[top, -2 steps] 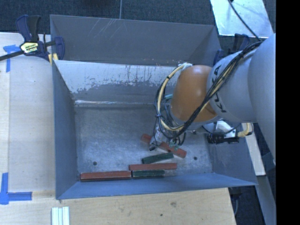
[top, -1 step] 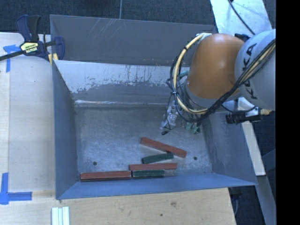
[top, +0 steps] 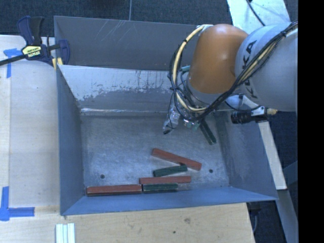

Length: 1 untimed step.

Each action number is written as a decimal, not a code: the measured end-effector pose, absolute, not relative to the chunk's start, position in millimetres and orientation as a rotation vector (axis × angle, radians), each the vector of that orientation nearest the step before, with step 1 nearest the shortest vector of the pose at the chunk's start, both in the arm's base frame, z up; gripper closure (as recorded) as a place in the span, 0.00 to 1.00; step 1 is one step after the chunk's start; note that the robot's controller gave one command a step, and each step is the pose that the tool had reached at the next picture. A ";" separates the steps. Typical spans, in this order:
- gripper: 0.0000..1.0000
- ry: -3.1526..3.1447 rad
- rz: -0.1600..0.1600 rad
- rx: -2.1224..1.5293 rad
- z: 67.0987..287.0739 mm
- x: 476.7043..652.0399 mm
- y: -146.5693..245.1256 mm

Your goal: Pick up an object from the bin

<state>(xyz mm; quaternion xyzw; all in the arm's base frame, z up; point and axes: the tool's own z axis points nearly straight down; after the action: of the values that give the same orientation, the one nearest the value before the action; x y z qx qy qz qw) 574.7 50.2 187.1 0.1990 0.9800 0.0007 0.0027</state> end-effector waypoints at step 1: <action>0.00 3.075 0.001 0.626 187.4 573.8 49.7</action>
Offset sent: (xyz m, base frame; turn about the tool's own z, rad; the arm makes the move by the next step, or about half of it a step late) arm 0.0000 0.0000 0.0000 0.0000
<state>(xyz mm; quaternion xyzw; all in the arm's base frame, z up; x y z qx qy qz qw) 573.8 49.7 187.4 0.1994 0.9799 0.0005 0.0020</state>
